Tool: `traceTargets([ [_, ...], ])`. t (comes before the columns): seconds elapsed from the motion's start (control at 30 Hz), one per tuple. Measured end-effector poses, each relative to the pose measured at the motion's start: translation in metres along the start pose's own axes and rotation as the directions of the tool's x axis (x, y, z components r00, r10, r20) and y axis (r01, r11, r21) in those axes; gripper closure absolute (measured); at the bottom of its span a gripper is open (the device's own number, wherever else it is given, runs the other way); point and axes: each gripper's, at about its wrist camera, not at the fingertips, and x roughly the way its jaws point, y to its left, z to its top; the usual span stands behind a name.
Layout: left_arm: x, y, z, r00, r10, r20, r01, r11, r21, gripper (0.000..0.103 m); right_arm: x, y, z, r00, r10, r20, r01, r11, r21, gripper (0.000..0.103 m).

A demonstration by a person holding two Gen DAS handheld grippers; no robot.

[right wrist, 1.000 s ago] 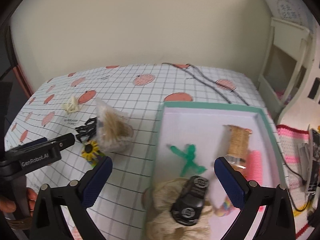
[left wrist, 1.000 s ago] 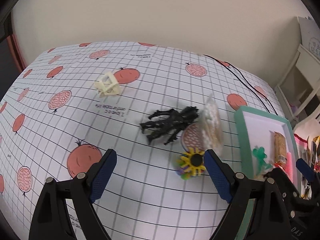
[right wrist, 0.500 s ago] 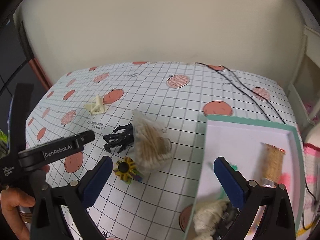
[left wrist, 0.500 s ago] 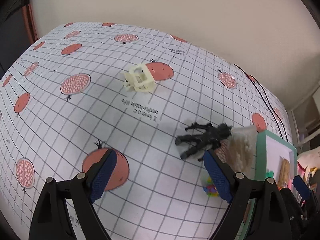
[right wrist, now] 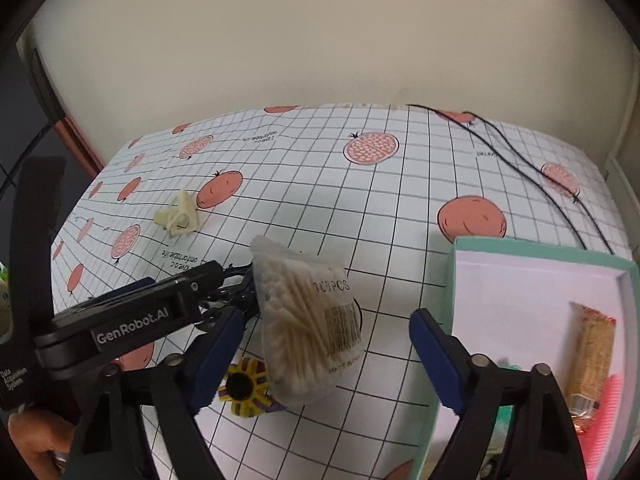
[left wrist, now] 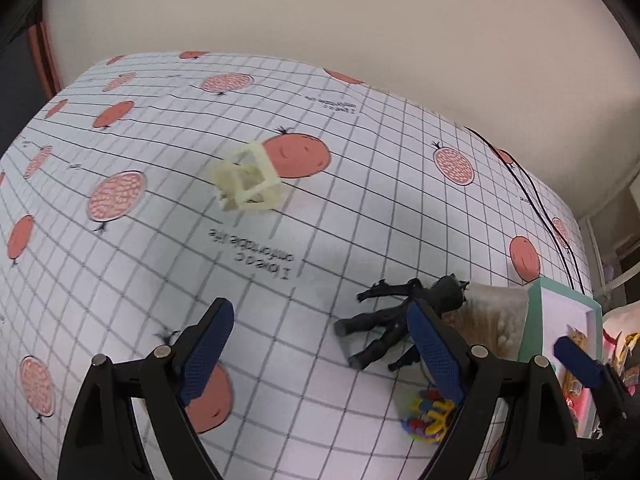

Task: Organize objects
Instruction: 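Grasp the clear bag of cotton swabs with the right gripper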

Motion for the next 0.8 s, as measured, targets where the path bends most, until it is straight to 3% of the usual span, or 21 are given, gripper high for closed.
traceTargets([
  [0.3, 0.018, -0.007, -0.001, 0.997, -0.075, -0.009, 0.075, 0.996, -0.038, 0.014, 0.012, -0.012, -0.009, 1.000, 0.023, -0.016, -0.023, 0.999, 0.045, 0.034],
  [0.43, 0.018, -0.010, -0.004, 0.996, -0.087, -0.006, 0.087, 0.996, -0.034, 0.014, 0.015, -0.016, -0.012, 0.999, 0.034, -0.034, -0.032, 0.997, 0.073, 0.060],
  [0.47, 0.018, -0.010, -0.004, 0.996, -0.092, -0.007, 0.091, 0.995, -0.037, 0.014, 0.016, -0.017, -0.012, 0.999, 0.027, -0.037, -0.024, 0.997, 0.077, 0.062],
  [0.8, 0.026, -0.019, -0.014, 0.996, -0.086, -0.027, 0.085, 0.996, -0.027, 0.014, 0.014, -0.028, -0.015, 0.998, 0.056, -0.035, -0.051, 0.990, 0.128, 0.066],
])
